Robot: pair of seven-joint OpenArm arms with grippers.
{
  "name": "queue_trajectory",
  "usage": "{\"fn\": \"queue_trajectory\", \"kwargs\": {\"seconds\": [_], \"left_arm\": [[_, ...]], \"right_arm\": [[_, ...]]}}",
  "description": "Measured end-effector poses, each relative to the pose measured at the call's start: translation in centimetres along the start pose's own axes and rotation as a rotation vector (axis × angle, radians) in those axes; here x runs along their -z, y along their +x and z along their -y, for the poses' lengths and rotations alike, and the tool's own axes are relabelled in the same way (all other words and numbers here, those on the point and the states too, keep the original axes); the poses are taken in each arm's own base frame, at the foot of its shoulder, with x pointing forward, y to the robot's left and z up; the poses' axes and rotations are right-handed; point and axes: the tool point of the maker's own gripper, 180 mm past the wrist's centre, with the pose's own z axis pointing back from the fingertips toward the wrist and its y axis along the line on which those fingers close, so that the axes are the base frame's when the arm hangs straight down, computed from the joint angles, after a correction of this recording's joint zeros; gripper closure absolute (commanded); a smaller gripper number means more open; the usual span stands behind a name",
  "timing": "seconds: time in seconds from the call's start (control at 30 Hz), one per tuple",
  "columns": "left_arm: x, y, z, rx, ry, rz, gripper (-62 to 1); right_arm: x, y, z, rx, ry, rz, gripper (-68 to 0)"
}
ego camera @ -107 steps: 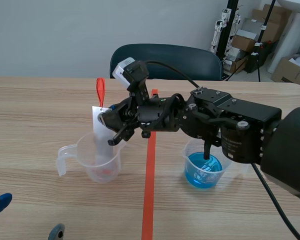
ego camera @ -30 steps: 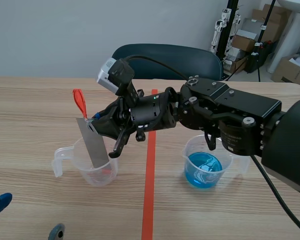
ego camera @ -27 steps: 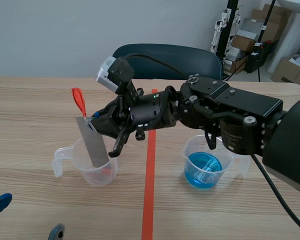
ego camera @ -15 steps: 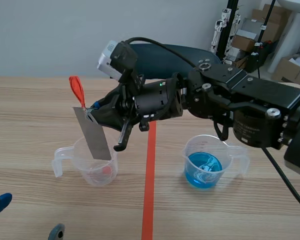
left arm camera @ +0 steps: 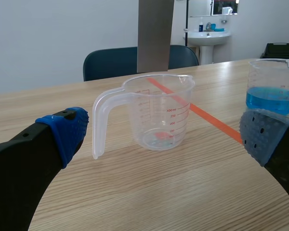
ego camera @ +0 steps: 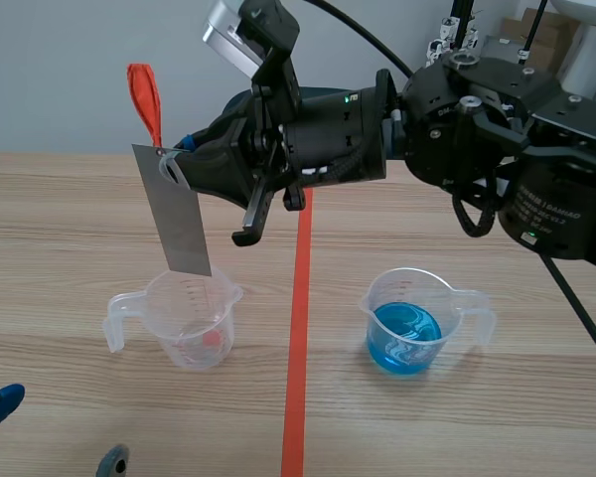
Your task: Do the redox reaction experiment. lift the metal plate out of the left beaker
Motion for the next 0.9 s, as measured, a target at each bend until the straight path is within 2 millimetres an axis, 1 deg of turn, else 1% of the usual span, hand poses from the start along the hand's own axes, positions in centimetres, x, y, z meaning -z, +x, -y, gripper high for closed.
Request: {"fn": "queue_trajectory", "kwargs": {"seconds": [0.07, 0.17, 0.3, 0.4, 0.57, 0.67, 0.9], "left_arm": [[0.0, 0.0, 0.0, 0.000, 0.000, 0.000, -62.3], [0.0, 0.0, 0.0, 0.000, 0.000, 0.000, -62.3], [0.0, 0.0, 0.0, 0.000, 0.000, 0.000, -62.3], [0.0, 0.0, 0.0, 0.000, 0.000, 0.000, -62.3], [0.0, 0.0, 0.0, 0.000, 0.000, 0.000, -62.3], [0.0, 0.0, 0.0, 0.000, 0.000, 0.000, -62.3], [0.0, 0.0, 0.0, 0.000, 0.000, 0.000, -62.3]], "right_arm": [[-0.4, 0.6, 0.4, -0.004, -0.015, 0.000, -0.4], [-0.7, 1.8, 0.3, 0.022, -0.008, 0.022, -0.4], [-0.8, 2.9, 0.0, 0.054, 0.014, 0.031, -0.4], [-0.8, 3.7, 0.2, 0.080, 0.022, 0.045, -0.4], [-0.8, 3.5, 0.6, 0.088, 0.006, 0.028, -0.4], [-0.8, 3.9, 0.5, 0.136, 0.015, 0.052, -0.4], [-0.8, 3.4, 1.0, 0.179, -0.016, 0.026, -0.4]]}}
